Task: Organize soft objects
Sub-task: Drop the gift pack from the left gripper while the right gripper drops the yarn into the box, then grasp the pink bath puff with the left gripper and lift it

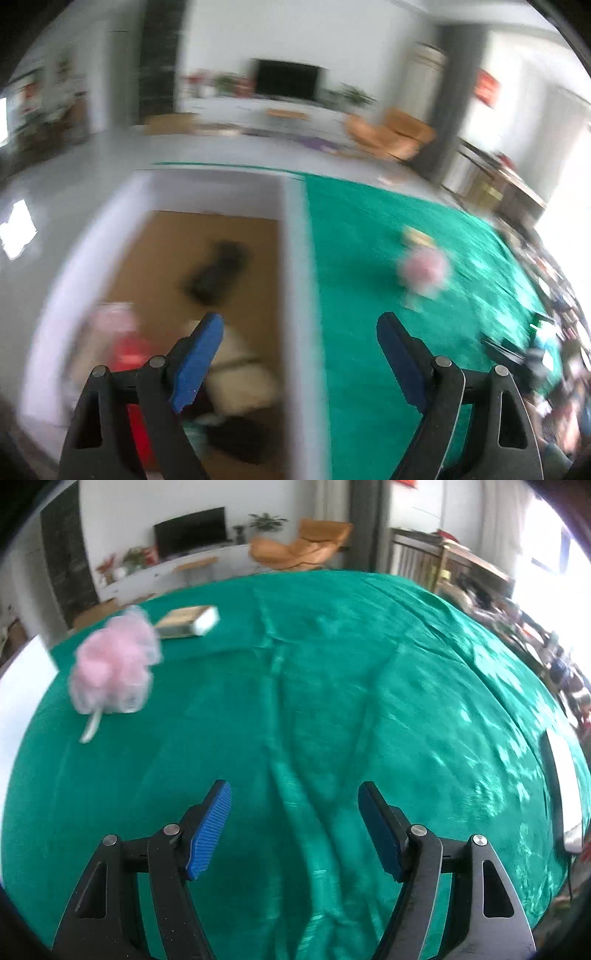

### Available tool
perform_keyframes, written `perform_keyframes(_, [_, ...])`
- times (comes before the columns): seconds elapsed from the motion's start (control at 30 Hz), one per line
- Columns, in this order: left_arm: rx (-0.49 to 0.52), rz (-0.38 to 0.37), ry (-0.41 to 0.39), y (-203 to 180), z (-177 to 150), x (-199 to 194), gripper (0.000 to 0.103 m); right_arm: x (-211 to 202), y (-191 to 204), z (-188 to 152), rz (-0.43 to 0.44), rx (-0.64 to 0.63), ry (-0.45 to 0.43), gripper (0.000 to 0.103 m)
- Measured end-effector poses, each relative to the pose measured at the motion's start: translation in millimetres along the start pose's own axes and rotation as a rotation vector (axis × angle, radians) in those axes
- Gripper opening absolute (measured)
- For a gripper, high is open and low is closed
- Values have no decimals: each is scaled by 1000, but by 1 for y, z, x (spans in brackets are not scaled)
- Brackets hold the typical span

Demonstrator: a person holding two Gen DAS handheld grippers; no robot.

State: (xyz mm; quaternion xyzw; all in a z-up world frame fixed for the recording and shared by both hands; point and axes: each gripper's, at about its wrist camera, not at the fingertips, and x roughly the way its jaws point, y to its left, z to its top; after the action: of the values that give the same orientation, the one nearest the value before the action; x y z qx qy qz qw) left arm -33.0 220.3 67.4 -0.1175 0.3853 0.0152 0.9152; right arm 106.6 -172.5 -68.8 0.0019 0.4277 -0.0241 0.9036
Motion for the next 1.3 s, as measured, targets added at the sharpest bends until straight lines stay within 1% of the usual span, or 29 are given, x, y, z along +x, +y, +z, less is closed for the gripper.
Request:
perform_keyframes(0.03, [42,-55,39,-26,1,14,85,4,-9,-4,-16,5,2,75])
perform_keyframes(0.07, [67,-86,69,-42,0,23,85,9,-13,-3,-15,27,19,75])
perform_keyframes(0.13, [119,-157,135,-79,1,49,85,10,-15,-3,-8,27,23,76])
perform_keyframes(0.2, [168,-185,163,-111,-1,63,85,10,-15,-2,-12,8,27,78])
perform_keyframes(0.3, [247,-165,195,-148,8,101,85,9,-18,-4,9,13,28,81])
perform_keyframes(0.33, [271,-160,203,-161,14,114,85,4,-16,-15,8,11,27,81])
perform_keyframes(0.4, [336,-152,190,-184,28,148,85,6,-16,-19,8,10,27,82])
perform_keyframes(0.43, [370,-148,195,-195,33,171,85,6,-15,-19,8,10,28,82])
perform_keyframes(0.57, [455,-104,240,-220,47,243,85,4,-13,-19,9,8,28,83])
perform_keyframes(0.6, [465,-82,249,-223,47,258,85,4,-13,-19,8,9,28,83])
perform_keyframes(0.63, [459,-39,260,-225,51,277,85,4,-13,-19,8,9,28,83])
perform_keyframes(0.67, [445,-16,276,-225,53,291,85,5,-13,-19,8,9,28,83])
perform_keyframes(0.7, [431,-7,285,-225,54,302,85,5,-13,-19,8,9,28,83])
perform_keyframes(0.73, [397,-12,285,-222,57,311,84,5,-13,-19,7,9,28,83])
perform_keyframes(0.77, [372,-32,268,-218,57,313,70,5,-13,-19,7,9,29,84])
perform_keyframes(0.8, [346,-52,245,-216,59,311,44,5,-13,-19,7,10,28,84])
perform_keyframes(0.83, [309,-52,231,-211,62,308,42,4,-13,-19,7,10,28,84])
perform_keyframes(0.87, [289,-49,219,-208,63,304,38,4,-13,-19,7,10,28,84])
perform_keyframes(0.9, [271,-48,200,-203,64,295,37,4,-13,-19,7,10,28,84])
perform_keyframes(1.0, [233,-7,168,-189,60,258,37,4,-13,-19,7,10,29,84])
perform_keyframes(1.03, [223,25,158,-181,54,239,38,4,-13,-19,8,10,29,84])
perform_keyframes(1.1, [208,79,144,-168,39,211,40,4,-13,-19,7,10,29,84])
perform_keyframes(1.13, [197,93,139,-162,32,204,41,4,-13,-19,7,10,29,84])
perform_keyframes(1.17, [176,116,131,-151,19,194,52,4,-13,-19,7,10,29,84])
perform_keyframes(1.2, [166,122,130,-145,11,191,71,4,-13,-19,7,10,29,84])
perform_keyframes(1.23, [152,119,130,-139,1,189,80,4,-13,-19,7,10,29,84])
perform_keyframes(1.27, [141,94,128,-132,-11,190,90,4,-13,-19,7,10,29,84])
perform_keyframes(1.3, [132,72,135,-126,-22,193,91,3,-13,-19,7,10,29,84])
